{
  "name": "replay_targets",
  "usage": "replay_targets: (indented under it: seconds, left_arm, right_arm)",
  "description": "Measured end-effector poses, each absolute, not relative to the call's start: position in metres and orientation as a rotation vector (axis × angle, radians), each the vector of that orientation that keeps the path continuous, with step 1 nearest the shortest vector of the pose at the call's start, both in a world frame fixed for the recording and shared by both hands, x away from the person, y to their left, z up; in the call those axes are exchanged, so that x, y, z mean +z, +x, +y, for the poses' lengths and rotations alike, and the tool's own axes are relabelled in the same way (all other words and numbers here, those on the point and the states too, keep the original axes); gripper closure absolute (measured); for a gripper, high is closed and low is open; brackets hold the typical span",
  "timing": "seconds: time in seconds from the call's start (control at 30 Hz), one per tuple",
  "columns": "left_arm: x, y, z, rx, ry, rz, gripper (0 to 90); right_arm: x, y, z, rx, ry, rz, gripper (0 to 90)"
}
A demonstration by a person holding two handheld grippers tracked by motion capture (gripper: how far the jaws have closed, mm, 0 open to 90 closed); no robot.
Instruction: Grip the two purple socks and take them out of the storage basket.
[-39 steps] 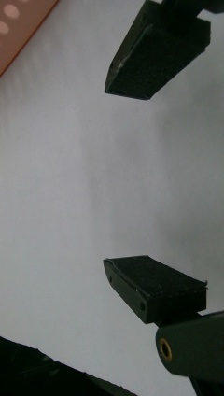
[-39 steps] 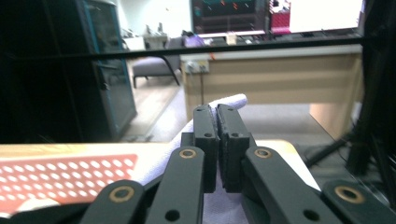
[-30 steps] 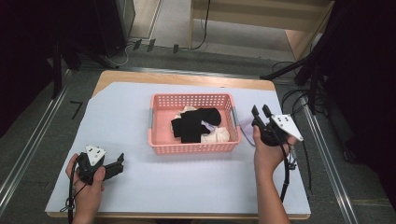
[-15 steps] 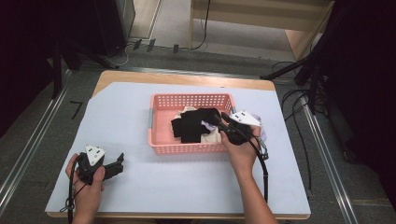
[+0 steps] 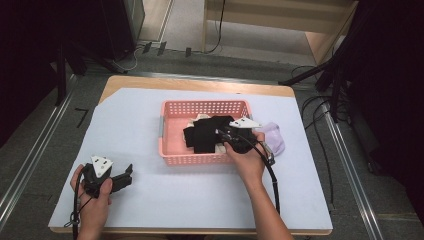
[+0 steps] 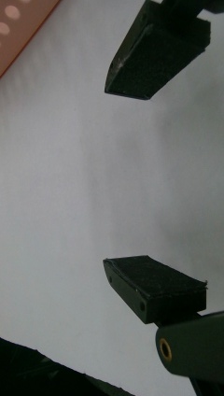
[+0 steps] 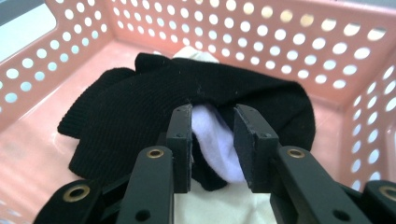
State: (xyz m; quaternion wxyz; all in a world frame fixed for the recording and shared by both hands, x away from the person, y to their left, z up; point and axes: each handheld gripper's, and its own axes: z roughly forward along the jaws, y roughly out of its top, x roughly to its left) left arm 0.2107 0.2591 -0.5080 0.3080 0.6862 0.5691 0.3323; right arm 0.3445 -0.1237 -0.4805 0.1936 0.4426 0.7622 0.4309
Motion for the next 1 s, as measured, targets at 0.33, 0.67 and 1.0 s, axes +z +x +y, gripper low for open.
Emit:
replay_targets:
  seconds: [0.33, 0.67, 1.0]
  left_arm:
    - [-0.508, 0.211, 0.259, 0.879, 1.816, 1.506, 14.7]
    - [-0.508, 0.211, 0.259, 0.880, 1.820, 1.507, 14.7]
    - [-0.508, 0.211, 0.259, 0.879, 1.819, 1.507, 14.7]
  right_arm:
    - [-0.478, 0.353, -0.117, 1.067, 1.344, 2.254, 65.9]
    - [-0.478, 0.360, -0.108, 0.897, 1.351, 2.335, 55.0]
    - [-0.477, 0.360, -0.104, 0.864, 1.325, 2.337, 75.9]
